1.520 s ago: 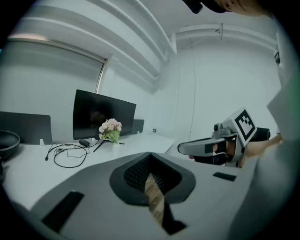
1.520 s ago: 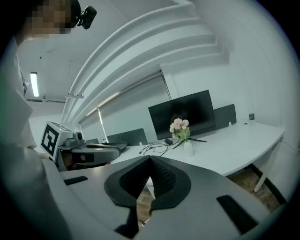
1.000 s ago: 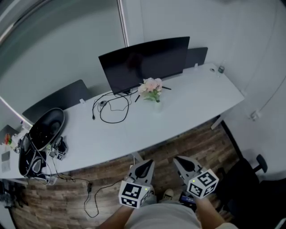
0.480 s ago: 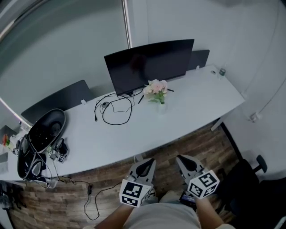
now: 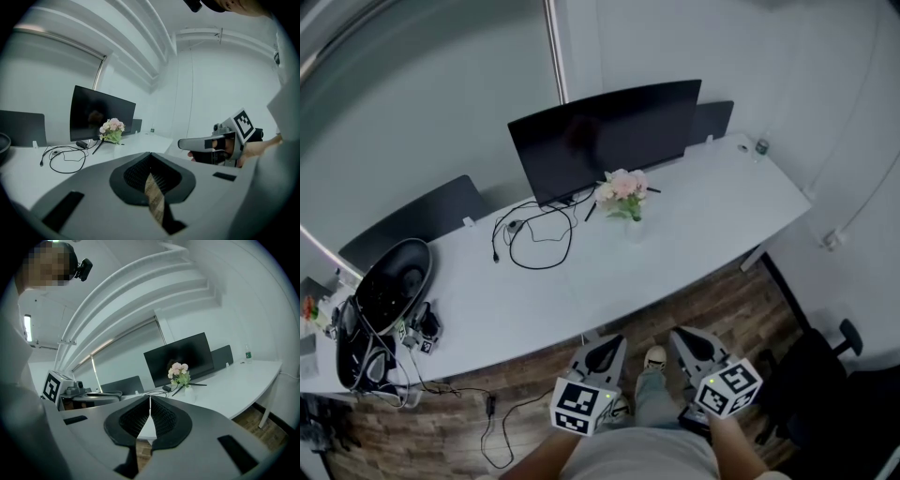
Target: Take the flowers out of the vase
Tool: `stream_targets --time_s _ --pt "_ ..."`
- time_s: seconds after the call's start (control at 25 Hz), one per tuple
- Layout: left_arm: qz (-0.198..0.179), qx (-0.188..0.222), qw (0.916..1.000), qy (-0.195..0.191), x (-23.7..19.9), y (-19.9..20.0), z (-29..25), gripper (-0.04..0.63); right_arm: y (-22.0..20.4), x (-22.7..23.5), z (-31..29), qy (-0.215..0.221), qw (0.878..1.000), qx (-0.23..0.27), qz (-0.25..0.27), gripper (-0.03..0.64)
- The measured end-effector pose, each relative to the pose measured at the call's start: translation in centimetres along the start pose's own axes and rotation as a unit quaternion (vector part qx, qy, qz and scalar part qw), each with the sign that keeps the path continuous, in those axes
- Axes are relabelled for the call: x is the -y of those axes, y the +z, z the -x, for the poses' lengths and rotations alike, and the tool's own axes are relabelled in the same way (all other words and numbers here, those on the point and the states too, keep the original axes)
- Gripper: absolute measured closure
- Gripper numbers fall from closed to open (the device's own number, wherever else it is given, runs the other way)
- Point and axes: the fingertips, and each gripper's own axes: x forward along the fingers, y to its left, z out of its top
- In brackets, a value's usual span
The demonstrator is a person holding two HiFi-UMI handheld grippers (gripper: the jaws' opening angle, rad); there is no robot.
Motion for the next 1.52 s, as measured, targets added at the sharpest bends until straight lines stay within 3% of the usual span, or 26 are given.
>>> stream_targets --time_s 0.44,1.04,1.52 --pt "0.000 0.008 0.9999 -0.013 -1.4 1.7 -5.1 0.592 1.7 4.5 -3.2 0.000 1.000 0.002 0.006 0.584" --pt "0.003 0.021 0.9994 0.027 -6.5 6.6 -15.7 0.592 7.4 13.1 -11.5 0.050 0.998 -0.011 0.027 0.584" --pt "0.002 0.012 0.9976 0.069 -8.3 8.4 -22.2 0.592 10.1 19.7 -15.4 0.078 0.996 -0.026 0.041 0.584"
